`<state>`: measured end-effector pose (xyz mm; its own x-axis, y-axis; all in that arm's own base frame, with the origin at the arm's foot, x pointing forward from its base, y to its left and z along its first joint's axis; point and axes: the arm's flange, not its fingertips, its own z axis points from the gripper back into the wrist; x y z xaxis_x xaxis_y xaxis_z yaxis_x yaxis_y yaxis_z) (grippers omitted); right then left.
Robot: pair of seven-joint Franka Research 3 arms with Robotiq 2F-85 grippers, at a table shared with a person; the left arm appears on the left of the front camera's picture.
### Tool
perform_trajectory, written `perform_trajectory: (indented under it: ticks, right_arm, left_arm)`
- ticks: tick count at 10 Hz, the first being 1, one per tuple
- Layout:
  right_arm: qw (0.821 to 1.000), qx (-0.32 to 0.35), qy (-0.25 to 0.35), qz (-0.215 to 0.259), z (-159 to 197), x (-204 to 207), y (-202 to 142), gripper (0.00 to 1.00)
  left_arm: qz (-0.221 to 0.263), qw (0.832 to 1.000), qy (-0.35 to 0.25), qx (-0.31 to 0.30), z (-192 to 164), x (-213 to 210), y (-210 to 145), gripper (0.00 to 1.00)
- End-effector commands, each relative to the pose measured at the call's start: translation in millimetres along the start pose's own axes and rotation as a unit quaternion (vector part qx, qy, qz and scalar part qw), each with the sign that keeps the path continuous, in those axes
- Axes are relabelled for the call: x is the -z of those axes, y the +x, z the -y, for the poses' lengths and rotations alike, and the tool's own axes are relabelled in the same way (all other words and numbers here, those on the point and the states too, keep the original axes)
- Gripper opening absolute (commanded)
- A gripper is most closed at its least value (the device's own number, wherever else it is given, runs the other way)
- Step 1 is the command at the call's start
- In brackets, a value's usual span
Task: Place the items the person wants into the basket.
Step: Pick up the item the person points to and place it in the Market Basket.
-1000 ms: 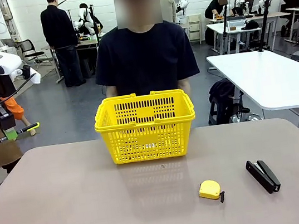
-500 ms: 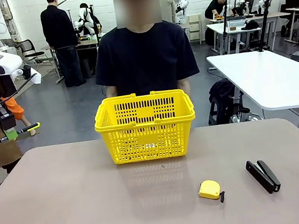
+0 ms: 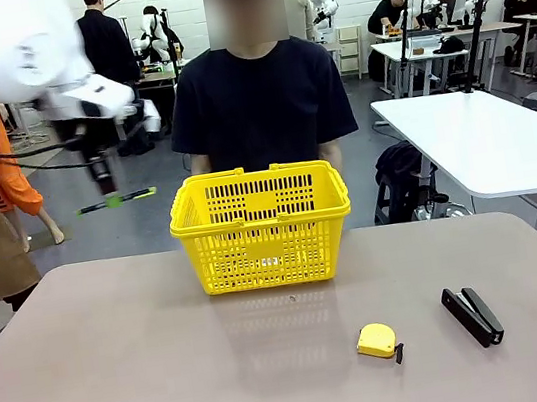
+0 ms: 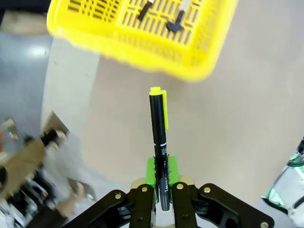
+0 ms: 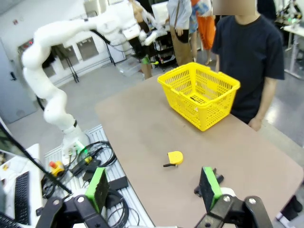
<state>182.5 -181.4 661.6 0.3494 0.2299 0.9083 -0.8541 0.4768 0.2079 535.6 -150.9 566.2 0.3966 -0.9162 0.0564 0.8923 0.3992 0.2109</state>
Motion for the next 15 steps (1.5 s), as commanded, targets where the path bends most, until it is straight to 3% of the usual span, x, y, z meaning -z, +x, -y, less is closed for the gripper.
perform_trajectory:
  ticks: [1, 4, 7, 15]
  right_arm:
    - [1.0, -0.008, 0.008, 0.012, 0, 0, 2, 1.0]
    - [1.0, -0.008, 0.008, 0.012, 0, 0, 2, 1.0]
    - [1.0, -0.008, 0.008, 0.012, 0, 0, 2, 1.0]
    - [1.0, -0.008, 0.008, 0.012, 0, 0, 2, 1.0]
  left_arm:
    - [0.003, 0.997, 0.006, 0.081, -29, 7, 58, 0.11]
    - [0.031, 0.988, 0.018, 0.151, -19, 17, 138, 0.11]
    - [0.033, 0.981, 0.005, 0.189, 1, 27, 187, 0.11]
    - [0.073, 0.963, -0.003, 0.259, -9, 77, 195, 0.11]
